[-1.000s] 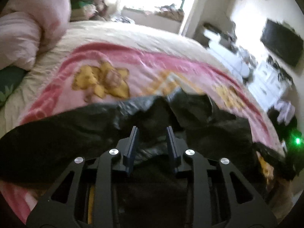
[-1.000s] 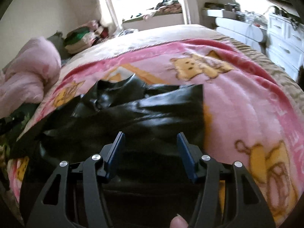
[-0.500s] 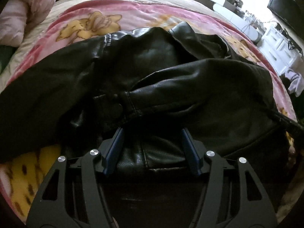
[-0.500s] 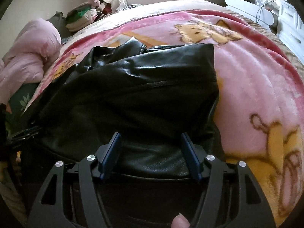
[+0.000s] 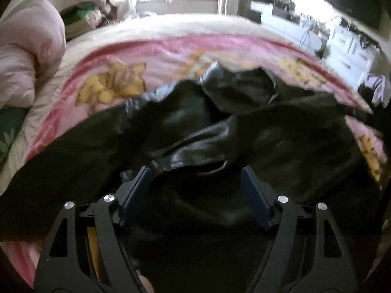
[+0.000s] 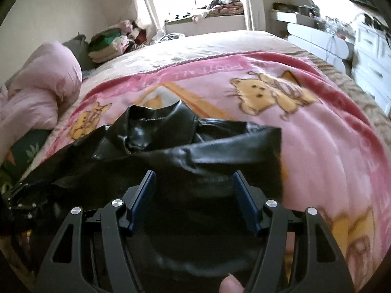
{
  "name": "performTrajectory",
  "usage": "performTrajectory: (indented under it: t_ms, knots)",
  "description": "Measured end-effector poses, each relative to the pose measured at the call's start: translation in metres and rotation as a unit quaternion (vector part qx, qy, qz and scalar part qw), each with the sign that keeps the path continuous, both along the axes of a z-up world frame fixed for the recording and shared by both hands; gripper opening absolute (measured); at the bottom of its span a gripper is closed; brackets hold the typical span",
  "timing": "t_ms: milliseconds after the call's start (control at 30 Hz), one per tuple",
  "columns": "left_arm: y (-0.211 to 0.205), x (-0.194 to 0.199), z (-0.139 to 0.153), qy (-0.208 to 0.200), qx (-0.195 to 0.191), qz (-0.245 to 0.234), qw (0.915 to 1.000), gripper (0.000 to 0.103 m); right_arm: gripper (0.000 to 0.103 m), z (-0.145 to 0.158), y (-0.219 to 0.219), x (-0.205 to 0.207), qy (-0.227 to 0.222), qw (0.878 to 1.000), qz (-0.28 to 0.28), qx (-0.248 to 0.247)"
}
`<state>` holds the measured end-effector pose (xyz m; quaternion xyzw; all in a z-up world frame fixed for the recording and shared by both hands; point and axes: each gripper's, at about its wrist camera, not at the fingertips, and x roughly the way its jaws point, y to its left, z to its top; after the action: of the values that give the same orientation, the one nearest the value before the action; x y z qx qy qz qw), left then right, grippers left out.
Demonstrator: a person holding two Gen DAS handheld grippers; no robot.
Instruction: Fold large clothes
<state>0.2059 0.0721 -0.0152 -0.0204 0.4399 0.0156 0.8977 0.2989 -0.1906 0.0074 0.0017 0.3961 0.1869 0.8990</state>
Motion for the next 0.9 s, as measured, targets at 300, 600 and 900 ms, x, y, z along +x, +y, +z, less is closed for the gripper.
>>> performTrajectory:
  t_ms: [300,600,900]
  knots:
    - [0.019,0.015,-0.024,0.047,-0.081,0.005,0.9956,0.078,0.06,-0.053,0.008,0.039,0.082,0.995,-0.033,-0.043]
    - [0.023,0.005,-0.007,0.023,-0.094,0.01,0.9952,0.079,0.086,-0.028,-0.014,0.018,0.079,0.994,-0.034,0.061]
    - [0.03,-0.012,0.001,0.029,-0.093,0.023,0.995,0.094,0.099,-0.002,-0.016,-0.016,0.043,0.995,-0.019,0.088]
